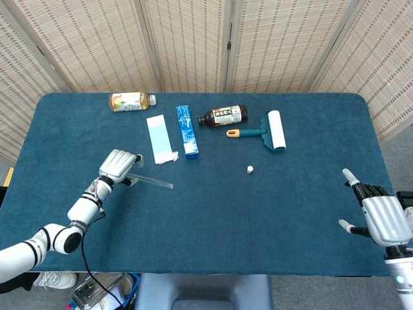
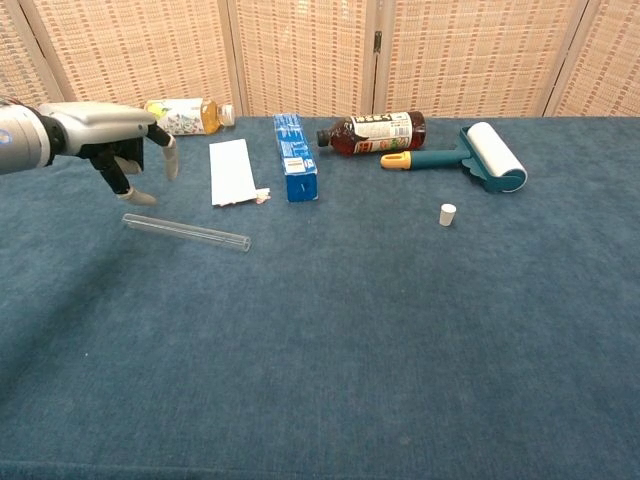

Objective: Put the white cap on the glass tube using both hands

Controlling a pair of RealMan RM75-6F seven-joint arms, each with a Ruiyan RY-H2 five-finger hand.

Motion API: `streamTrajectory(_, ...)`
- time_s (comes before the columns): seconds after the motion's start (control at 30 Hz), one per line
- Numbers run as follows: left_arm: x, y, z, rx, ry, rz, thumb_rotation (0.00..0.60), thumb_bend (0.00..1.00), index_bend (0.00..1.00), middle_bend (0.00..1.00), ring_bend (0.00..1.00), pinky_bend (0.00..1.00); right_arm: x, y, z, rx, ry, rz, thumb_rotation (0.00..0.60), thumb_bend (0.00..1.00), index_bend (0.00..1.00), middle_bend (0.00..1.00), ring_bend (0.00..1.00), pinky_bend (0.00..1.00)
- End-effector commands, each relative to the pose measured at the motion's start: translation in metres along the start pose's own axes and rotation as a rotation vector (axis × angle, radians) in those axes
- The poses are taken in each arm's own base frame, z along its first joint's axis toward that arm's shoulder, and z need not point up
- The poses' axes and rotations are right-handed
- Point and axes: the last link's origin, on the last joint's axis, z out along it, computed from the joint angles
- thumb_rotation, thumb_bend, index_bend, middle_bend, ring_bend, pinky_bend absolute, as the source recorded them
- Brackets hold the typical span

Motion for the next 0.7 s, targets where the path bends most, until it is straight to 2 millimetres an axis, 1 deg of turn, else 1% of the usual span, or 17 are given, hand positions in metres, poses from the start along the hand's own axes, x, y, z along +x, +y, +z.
streamTrajectory(0.03, -0.007, 0.005, 0.008, 0.008, -0.037, -0.001, 0.6, 0.25, 0.43, 1.0, 1.0, 1.0, -0.001, 0.001, 0.0, -0.002, -0.002, 0.002, 0.6, 0.0, 0.0, 0.28, 0.3, 0.31)
streamTrajectory(0.27, -0.018, 0.009, 0.017, 0.024, -0.074, 0.006, 0.6, 0.27, 0.45, 1.0, 1.0, 1.0, -0.003, 0.005, 0.0, -0.01, -0.007, 0.009, 0.6, 0.0, 0.0, 0.28, 0.3, 0.31)
streamTrajectory(0.5, -0.024, 0.017, 0.022, 0.02, -0.101, -0.009, 0.6, 0.32, 0.46, 1.0, 1.0, 1.0, -0.003, 0.007, 0.0, -0.013, -0.008, 0.017, 0.6, 0.0, 0.0, 0.28, 0.3, 0.31)
streamTrajectory(0.7, -0.027, 0.027, 0.028, 0.008, -0.118, 0.003, 0.6, 0.32, 0.46, 1.0, 1.0, 1.0, -0.003, 0.011, -0.003, -0.022, -0.006, 0.021, 0.6, 0.0, 0.0, 0.28, 0.31, 0.31)
